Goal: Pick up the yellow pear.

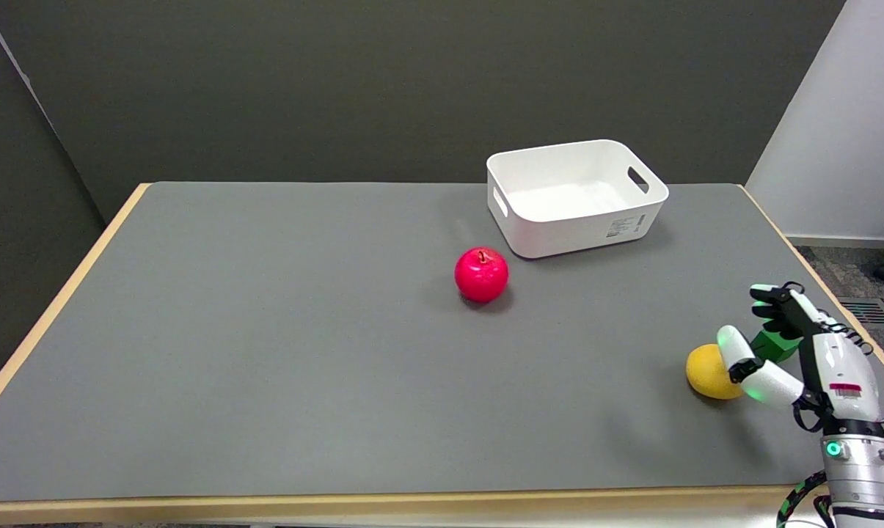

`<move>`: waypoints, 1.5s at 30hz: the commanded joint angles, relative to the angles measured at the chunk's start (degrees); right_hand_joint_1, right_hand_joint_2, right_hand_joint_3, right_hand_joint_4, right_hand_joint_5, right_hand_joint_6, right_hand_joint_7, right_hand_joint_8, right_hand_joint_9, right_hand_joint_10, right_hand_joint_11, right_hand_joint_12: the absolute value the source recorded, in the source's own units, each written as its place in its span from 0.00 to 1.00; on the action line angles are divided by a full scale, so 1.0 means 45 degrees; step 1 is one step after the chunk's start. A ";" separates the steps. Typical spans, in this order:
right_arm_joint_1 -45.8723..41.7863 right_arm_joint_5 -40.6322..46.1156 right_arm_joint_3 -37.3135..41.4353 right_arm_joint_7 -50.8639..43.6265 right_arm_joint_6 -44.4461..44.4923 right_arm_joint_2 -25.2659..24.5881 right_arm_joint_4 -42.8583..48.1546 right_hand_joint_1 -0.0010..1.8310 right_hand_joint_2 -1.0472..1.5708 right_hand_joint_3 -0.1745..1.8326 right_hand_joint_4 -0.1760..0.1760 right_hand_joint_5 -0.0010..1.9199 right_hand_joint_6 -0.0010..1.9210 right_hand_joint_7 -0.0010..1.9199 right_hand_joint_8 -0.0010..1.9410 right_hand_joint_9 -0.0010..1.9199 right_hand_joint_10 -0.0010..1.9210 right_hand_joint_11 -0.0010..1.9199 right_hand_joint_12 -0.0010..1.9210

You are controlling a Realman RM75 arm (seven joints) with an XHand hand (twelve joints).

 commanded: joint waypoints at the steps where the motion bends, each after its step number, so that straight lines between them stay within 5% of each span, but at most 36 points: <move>1: 0.0224 -0.0209 -0.0520 0.0470 -0.0708 -0.0207 -0.0355 0.20 0.63 0.52 0.54 0.19 0.35 0.28 0.35 0.25 0.59 0.17 0.83; 38: 0.0933 -0.0520 -0.0680 0.0959 -0.2253 -0.0371 -0.0861 0.19 0.63 0.54 0.53 0.18 0.34 0.28 0.34 0.25 0.57 0.16 0.81; 45: 0.1075 -0.0680 -0.0668 0.0959 -0.2454 -0.0359 -0.0926 0.36 0.65 0.52 0.50 0.20 0.38 0.28 0.34 0.25 0.61 0.20 0.84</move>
